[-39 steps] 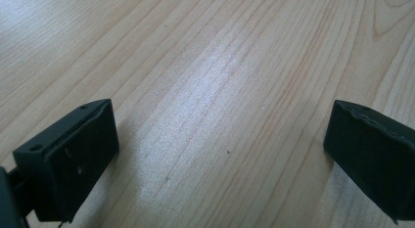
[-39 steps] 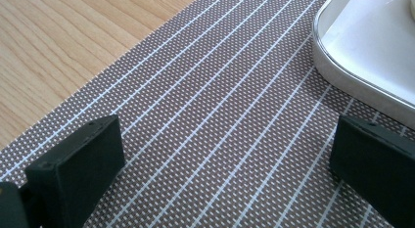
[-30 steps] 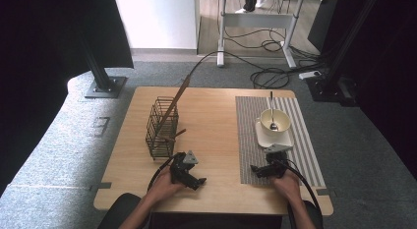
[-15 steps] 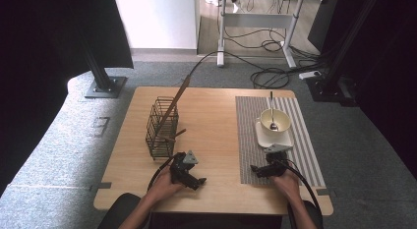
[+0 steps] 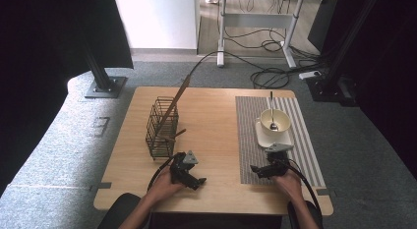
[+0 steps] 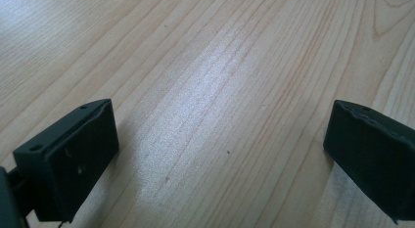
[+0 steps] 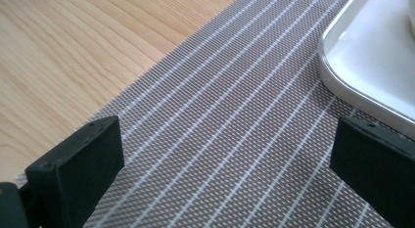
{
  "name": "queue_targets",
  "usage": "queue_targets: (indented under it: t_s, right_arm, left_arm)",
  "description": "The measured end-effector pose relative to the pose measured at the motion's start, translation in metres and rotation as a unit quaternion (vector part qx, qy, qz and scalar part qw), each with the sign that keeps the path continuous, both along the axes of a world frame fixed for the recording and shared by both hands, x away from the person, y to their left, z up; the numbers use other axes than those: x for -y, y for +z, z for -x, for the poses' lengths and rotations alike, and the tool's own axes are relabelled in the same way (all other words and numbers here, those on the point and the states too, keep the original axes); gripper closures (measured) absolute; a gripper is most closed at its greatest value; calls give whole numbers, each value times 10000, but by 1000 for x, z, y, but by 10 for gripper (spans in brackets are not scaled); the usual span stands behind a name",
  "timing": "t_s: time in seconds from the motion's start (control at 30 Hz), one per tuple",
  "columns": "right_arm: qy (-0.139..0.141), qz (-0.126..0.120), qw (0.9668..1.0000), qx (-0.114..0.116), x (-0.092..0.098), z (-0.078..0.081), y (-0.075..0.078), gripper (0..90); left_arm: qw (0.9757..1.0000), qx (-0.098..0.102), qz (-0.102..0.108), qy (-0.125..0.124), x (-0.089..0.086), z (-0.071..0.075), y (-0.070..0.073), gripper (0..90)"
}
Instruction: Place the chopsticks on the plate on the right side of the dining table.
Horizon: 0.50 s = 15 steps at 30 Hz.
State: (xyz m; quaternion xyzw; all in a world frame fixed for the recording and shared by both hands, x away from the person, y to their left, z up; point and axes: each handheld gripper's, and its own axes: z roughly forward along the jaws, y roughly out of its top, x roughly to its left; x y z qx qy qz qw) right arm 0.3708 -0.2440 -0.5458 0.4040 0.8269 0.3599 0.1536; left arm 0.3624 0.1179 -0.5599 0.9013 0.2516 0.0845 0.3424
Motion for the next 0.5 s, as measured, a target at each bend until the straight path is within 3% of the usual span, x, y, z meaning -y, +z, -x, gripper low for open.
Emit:
queue_targets:
  t_s: [0.33,0.5]
  right_arm:
    - [258,-137,9995,-94,-6,4,24,0]
    - [402,-11,9992,-8,-11,5,37,0]
  left_arm:
    - [10000,0,0,1,0,0,0,0]
    - [10000,0,0,1,0,0,0,0]
